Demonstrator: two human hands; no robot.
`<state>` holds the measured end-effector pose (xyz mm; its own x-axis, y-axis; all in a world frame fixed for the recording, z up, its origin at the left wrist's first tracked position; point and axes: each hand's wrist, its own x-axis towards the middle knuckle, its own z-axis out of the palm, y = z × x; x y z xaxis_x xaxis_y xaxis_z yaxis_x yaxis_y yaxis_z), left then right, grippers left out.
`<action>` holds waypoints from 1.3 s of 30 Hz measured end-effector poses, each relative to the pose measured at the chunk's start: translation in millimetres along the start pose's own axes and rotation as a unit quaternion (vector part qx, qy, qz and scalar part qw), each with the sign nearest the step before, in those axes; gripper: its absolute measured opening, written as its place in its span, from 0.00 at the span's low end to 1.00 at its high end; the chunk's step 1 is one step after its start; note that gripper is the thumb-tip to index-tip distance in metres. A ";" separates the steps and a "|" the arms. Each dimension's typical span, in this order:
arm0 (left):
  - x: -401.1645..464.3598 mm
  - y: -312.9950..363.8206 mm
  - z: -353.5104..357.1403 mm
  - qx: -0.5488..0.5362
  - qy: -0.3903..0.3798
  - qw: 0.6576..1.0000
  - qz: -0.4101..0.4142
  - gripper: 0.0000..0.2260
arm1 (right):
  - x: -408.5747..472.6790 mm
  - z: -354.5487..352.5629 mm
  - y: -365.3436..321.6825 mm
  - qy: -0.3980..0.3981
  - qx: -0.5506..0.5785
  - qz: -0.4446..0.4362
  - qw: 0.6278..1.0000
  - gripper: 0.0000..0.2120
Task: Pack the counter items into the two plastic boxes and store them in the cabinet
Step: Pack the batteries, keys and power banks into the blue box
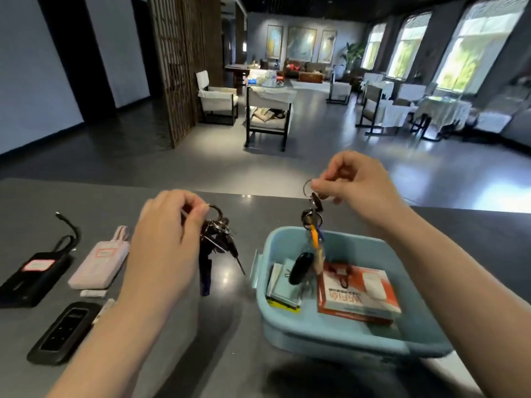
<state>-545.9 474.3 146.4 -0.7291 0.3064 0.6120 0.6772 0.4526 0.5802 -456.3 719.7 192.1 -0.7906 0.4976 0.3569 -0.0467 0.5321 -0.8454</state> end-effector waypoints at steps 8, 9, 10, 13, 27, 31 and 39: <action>-1.7 66.7 61.9 -0.056 -0.035 0.998 0.005 0.05 | -34.7 -52.3 52.1 0.039 -0.030 0.055 0.997 0.12; -2.0 70.7 68.4 -0.059 -0.041 0.997 0.003 0.05 | -35.4 -55.1 56.5 0.040 -0.014 0.057 0.997 0.11; -2.6 73.5 74.5 -0.061 -0.048 0.997 0.000 0.06 | -36.1 -55.7 60.6 0.038 0.002 0.061 0.997 0.11; -3.8 77.2 91.2 -0.066 -0.060 0.996 -0.006 0.06 | -40.6 -45.1 75.2 0.002 0.016 0.078 0.997 0.11; -23.2 58.5 131.4 -0.036 -0.116 0.991 -0.064 0.09 | -23.7 15.1 152.3 -0.035 -0.173 0.150 0.973 0.10; -20.7 58.7 131.3 -0.045 -0.128 0.988 -0.069 0.09 | -24.7 18.7 160.6 -0.110 -0.216 0.159 0.957 0.08; -9.0 61.7 166.0 -0.045 -0.249 0.964 -0.085 0.06 | -38.4 -14.8 161.1 0.033 -0.110 0.159 0.981 0.06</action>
<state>-514.0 638.5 87.4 -0.7717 0.6092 0.1827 0.5335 0.4635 0.7075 -424.4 796.5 48.1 -0.7028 0.7012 0.1201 0.3341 0.4744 -0.8145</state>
